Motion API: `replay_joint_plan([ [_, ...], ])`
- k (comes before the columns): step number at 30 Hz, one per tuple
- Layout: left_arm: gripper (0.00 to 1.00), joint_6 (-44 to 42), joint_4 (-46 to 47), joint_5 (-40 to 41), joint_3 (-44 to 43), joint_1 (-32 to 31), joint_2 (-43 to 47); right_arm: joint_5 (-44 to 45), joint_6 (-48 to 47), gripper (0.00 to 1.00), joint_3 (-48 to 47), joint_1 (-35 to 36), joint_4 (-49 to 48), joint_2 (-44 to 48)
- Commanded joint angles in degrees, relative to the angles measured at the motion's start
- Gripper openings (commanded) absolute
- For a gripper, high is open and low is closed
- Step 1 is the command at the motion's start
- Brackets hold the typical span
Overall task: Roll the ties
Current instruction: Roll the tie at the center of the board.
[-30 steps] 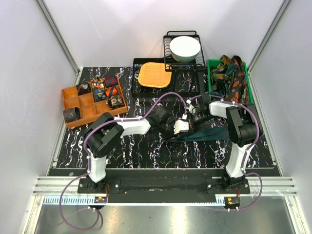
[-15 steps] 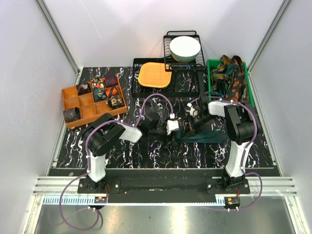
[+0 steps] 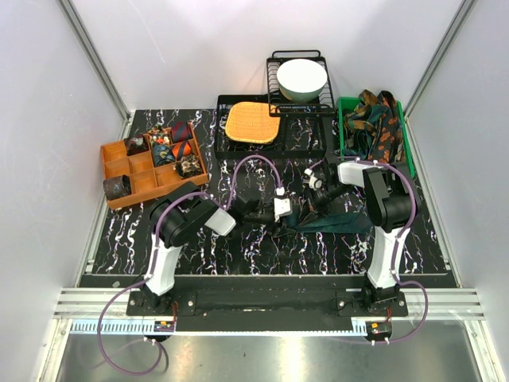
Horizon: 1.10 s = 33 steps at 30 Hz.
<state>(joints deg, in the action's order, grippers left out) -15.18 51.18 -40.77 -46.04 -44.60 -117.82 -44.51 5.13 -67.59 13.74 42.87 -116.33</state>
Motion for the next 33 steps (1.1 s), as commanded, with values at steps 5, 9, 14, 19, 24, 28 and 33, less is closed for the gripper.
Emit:
replay_joint_plan([
  [5, 0.22, -9.85, -25.44, 4.82, -3.26, -0.58, 5.22, 5.94, -4.60, 0.13, -3.07, -0.55, 2.56, -0.30],
  [9, 0.18, -15.40, -42.29, 10.88, -4.84, -0.84, 7.17, -1.17, -7.06, 0.50, -2.55, -3.54, 5.03, 6.81],
  [14, 0.20, -16.02, -49.50, 14.22, -7.13, -1.37, 6.73, -8.57, -2.25, 0.59, 0.00, -3.37, -0.32, 9.55],
  [19, 0.23, -14.10, -52.39, 15.02, -10.11, -1.72, 5.94, -10.42, -0.74, 0.49, 0.09, 0.23, -5.06, 7.79],
  [24, 0.24, -13.74, -53.55, 14.23, -11.35, -1.90, 5.14, -8.49, 0.41, 0.39, 0.80, 1.91, -8.16, 5.68],
  [28, 0.24, -13.74, -54.43, 13.70, -11.35, -1.90, 5.14, -5.77, -2.48, 0.43, 0.44, 1.91, -5.61, 5.33],
  [33, 0.24, -13.38, -54.69, 13.53, -11.35, -1.90, 4.97, -6.90, -3.81, 0.49, 2.02, 1.91, -3.94, 7.61],
])
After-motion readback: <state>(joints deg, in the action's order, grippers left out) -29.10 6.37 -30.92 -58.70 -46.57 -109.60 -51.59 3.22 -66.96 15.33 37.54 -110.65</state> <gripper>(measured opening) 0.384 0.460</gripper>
